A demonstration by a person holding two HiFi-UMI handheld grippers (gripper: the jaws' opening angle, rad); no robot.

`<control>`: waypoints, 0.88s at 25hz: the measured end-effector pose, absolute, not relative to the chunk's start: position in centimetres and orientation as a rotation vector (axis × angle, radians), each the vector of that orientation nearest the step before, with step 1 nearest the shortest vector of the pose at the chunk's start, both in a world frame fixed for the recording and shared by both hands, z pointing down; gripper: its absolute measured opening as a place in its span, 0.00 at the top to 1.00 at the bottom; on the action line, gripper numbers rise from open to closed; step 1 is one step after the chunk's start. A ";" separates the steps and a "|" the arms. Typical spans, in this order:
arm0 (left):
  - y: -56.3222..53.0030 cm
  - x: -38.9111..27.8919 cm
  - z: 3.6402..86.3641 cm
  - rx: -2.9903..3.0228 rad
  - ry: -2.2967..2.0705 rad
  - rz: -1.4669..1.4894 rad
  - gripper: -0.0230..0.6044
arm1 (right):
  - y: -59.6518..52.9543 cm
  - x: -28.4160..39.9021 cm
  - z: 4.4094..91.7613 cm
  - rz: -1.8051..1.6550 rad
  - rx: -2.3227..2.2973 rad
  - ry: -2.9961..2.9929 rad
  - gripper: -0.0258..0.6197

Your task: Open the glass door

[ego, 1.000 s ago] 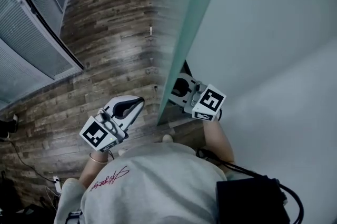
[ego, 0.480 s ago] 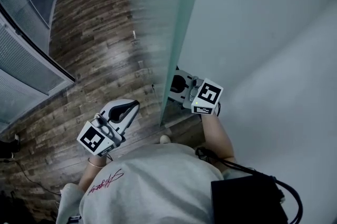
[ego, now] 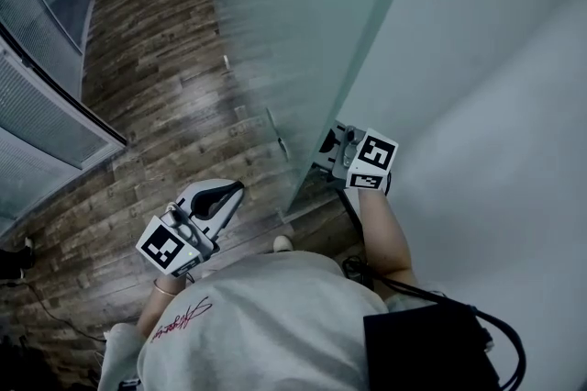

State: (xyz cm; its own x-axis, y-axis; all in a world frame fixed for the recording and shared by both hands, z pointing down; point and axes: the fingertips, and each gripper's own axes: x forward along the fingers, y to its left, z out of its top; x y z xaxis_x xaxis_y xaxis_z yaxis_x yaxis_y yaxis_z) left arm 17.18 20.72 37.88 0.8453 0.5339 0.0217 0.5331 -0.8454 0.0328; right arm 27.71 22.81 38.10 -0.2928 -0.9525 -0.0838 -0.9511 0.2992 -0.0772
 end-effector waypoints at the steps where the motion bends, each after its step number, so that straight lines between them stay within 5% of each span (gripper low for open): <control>1: 20.9 17.2 38.0 2.992 0.864 0.055 0.93 | 23.2 28.0 38.0 -0.022 -1.794 2.424 0.83; 22: 25.4 19.2 38.4 2.975 0.903 0.101 0.93 | 27.9 33.6 38.1 -0.009 -1.934 2.420 0.87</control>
State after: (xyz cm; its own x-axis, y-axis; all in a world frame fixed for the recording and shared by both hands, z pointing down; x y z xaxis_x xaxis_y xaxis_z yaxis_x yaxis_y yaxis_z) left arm 19.22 25.45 38.39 0.8292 0.5564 0.0532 0.5544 -0.8309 0.0483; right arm 33.63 27.93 38.15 -0.2203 -0.9750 -0.0306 -0.9747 0.2212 -0.0317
